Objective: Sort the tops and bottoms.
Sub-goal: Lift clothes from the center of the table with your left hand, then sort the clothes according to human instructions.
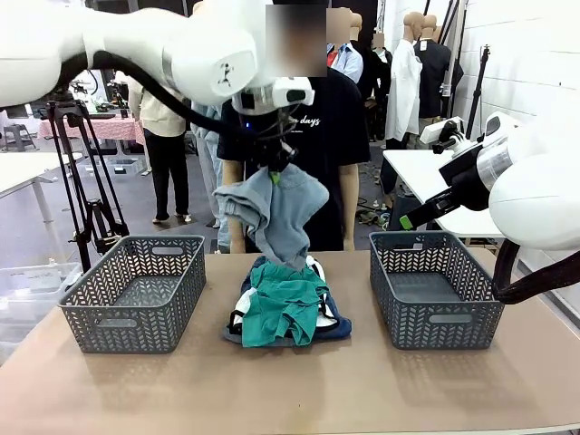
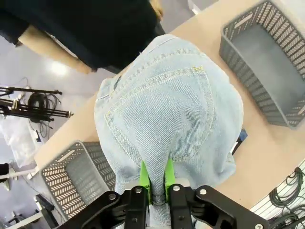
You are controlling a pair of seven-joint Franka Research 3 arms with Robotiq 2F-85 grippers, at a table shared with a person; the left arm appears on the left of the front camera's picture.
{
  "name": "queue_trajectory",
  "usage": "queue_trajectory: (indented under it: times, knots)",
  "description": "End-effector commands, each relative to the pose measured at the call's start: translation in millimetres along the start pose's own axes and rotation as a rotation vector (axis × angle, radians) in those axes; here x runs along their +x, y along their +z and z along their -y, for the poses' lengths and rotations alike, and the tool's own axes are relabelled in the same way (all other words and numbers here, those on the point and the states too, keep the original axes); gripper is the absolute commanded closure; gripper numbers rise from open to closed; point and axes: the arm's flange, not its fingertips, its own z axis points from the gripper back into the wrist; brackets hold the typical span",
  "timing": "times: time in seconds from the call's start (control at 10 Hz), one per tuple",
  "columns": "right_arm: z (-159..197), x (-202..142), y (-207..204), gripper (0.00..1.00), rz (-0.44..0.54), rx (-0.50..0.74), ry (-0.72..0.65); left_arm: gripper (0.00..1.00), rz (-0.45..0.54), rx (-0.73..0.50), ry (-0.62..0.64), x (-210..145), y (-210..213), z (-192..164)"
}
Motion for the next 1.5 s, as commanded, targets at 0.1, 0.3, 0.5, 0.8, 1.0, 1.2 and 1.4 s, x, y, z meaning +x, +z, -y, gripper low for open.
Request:
queue_trajectory:
  times: [0.1, 0.3, 0.5, 0.8, 1.0, 1.2, 1.4]
  knots:
    - [0.3, -0.7, -1.4, 0.00, -0.001, 0.007, 0.000, 1.00, 0.049, 0.001, 0.030, -4.4, 29.7, -1.6]
    - [0.3, -0.7, -1.4, 0.00, -0.001, 0.007, 0.000, 1.00, 0.024, 0.000, 0.000, 3.9, 14.3, 1.1]
    - [0.3, -0.7, -1.4, 0.00, -0.001, 0.007, 0.000, 1.00, 0.024, 0.000, 0.000, 3.9, 14.3, 1.1]
    - [0.3, -0.7, -1.4, 0.00, -0.001, 0.007, 0.000, 1.00, 0.024, 0.000, 0.000, 3.9, 14.3, 1.1]
    - [0.3, -0.7, -1.4, 0.00, -0.001, 0.007, 0.000, 1.00, 0.024, 0.000, 0.000, 3.9, 14.3, 1.1]
    - [0.3, -0.7, -1.4, 0.00, -0.001, 0.007, 0.000, 1.00, 0.024, 0.000, 0.000, 3.9, 14.3, 1.1]
    - [0.3, -0.7, -1.4, 0.00, -0.001, 0.007, 0.000, 1.00, 0.024, 0.000, 0.000, 3.9, 14.3, 1.1]
